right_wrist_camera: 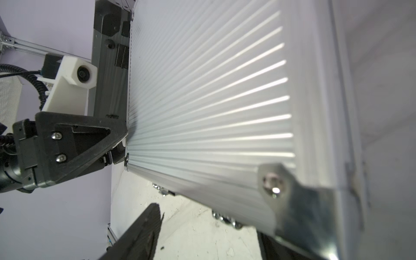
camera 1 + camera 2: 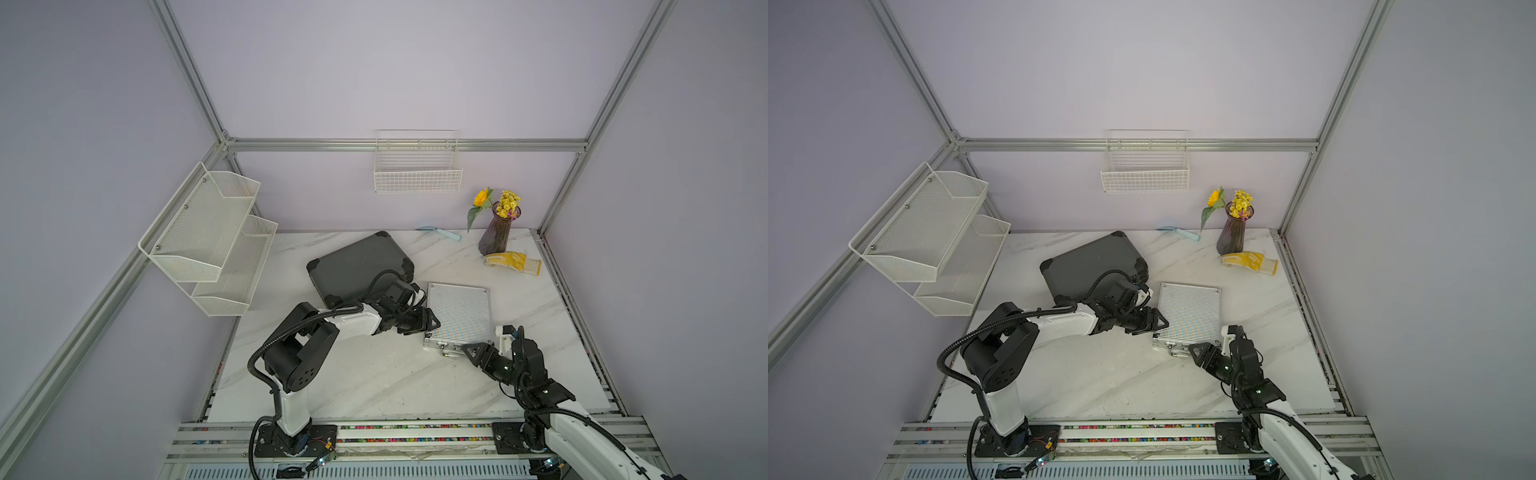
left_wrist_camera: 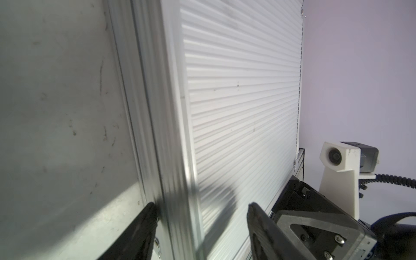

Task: Open the poker set cases
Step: Pick up the poker set case from the center of the board.

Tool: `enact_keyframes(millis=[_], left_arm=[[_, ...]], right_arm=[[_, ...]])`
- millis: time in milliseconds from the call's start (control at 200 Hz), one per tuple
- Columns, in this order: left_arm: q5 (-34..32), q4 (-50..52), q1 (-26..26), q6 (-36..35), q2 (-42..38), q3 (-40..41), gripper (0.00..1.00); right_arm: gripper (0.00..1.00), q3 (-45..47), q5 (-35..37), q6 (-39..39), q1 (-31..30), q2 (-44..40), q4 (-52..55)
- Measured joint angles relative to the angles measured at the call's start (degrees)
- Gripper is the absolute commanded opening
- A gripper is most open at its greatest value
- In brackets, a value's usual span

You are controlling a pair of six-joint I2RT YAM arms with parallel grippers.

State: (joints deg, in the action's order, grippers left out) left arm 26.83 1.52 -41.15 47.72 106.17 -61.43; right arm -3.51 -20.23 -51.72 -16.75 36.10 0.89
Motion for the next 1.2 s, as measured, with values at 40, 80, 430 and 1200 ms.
enact_keyframes(millis=[40,80,430,1200], left_arm=[[0.0,-0.52,0.0,0.31,0.0,0.39,0.65],[0.0,-0.74,0.0,0.68,0.0,0.63,0.65],[-0.22,-1.79,-0.07,1.42,0.22,1.36,0.64],[0.0,-3.61,-0.94,2.82,0.24,2.1,0.64]], right_arm=[[0.65,0.24,-0.24,-0.35,0.0,-0.42,0.04],[0.64,0.35,-0.37,-0.66,0.0,-0.68,0.15],[0.54,0.92,-1.31,-3.74,0.0,-0.96,0.5],[0.38,1.27,-2.75,-5.84,-0.02,-2.47,1.68]])
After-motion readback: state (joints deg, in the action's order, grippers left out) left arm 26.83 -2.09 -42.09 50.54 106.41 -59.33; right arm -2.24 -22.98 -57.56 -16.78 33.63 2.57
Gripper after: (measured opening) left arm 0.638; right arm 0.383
